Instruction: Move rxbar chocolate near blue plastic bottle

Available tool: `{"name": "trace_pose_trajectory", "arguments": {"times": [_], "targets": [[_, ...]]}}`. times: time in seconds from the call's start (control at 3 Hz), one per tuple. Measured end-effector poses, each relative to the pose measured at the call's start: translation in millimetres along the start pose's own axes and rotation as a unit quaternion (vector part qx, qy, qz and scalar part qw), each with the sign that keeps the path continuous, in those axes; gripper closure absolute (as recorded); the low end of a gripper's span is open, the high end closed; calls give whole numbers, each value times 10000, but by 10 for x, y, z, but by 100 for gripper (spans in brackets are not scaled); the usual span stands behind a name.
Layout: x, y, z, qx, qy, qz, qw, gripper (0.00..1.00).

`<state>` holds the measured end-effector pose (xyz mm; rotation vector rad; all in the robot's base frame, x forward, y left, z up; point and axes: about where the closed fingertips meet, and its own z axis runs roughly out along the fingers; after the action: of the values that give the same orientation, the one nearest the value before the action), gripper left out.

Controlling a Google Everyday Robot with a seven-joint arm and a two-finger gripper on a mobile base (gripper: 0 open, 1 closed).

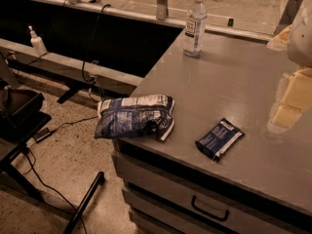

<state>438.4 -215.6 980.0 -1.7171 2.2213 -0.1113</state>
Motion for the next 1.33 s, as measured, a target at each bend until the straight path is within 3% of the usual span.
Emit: {"name": "trace_pose_trajectory", "arguments": {"times": [0.67,1.0,1.33], "targets": [[-18,14,165,-55,-68,161,9998,0],[7,97,667,-246,-324,725,9965,0],[-12,167,982,-362,-555,1026,9925,0]]}}
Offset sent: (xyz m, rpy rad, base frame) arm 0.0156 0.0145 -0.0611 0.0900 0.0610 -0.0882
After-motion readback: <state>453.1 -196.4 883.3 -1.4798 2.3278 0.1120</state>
